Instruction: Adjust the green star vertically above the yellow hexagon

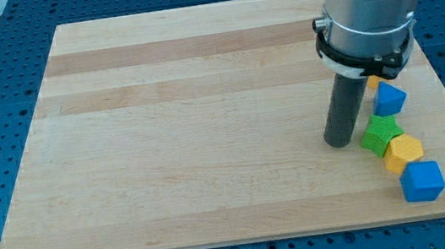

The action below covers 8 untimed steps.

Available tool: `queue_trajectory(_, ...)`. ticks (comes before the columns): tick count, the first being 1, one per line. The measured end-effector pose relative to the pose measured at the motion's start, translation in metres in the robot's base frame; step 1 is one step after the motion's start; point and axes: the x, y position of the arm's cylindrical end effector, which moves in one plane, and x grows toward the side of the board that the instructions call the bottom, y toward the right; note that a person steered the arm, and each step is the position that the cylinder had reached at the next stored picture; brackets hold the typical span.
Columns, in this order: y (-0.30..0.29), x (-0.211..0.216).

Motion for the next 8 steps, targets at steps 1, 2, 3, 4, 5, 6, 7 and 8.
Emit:
queue_trajectory(1, 0.0, 0.003)
queue_trajectory(2, 0.0, 0.004)
queue_trajectory(3, 0.0, 0.017)
queue_trajectory(4, 0.0, 0.006)
queue_trajectory(5, 0.006, -0.021)
queue_trajectory(6, 0.011, -0.025)
queue_trajectory(7, 0.011, -0.02)
queue_trajectory(8, 0.011, -0.004)
